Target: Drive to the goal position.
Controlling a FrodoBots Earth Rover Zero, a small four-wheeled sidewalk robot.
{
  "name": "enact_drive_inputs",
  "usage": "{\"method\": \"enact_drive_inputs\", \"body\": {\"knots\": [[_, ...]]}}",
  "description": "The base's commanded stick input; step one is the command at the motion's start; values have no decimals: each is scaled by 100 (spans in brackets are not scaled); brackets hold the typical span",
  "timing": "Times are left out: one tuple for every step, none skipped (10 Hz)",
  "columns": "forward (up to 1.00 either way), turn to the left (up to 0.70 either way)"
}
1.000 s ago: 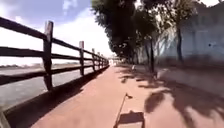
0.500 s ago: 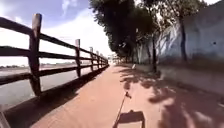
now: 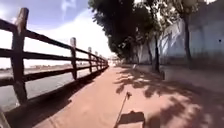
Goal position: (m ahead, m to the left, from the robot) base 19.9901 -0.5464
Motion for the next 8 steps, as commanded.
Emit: {"method": "enact_drive_inputs", "body": {"knots": [[70, -8], [70, -8], [70, -8], [70, -8], [70, -8], [70, -8], [70, -8], [70, -8]]}}
